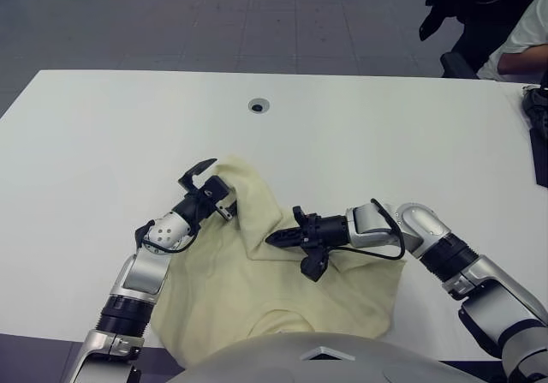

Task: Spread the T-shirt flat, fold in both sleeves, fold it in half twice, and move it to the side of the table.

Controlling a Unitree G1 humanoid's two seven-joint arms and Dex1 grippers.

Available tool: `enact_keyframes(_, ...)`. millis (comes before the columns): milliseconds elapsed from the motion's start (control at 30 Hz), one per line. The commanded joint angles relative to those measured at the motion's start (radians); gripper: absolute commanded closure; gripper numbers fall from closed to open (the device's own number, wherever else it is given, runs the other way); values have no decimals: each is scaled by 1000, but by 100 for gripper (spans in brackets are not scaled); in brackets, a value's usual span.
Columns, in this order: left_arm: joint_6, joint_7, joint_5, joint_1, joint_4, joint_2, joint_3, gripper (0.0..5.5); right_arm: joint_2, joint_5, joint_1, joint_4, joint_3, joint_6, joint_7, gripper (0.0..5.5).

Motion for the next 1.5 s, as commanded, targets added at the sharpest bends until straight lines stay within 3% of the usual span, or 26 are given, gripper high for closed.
enact_keyframes(33,10,-6,8,10,13,2,-8,10,-41,-2,45,-11,-24,7,4,549)
enact_keyframes(300,11,-4,9,13,12,5,-5,10,-70,19,76,-23,-75,11,-10,549)
enact_keyframes(500,11,-9,7,12,7,9,-3,10,-46,-12,73,4,-57,9,-14,447)
enact_keyframes(733,8,-11,7,9,13,11,-1,10,-41,-7,72,7,-59,5,-20,548)
enact_keyframes(1233,8,-13,9,1,21,9,-5,10,-29,-7,74,16,-47,2,-13,548)
enact_keyframes(1500,4,-10,9,2,30,7,-4,10,-40,31,70,6,-122,17,-82,548)
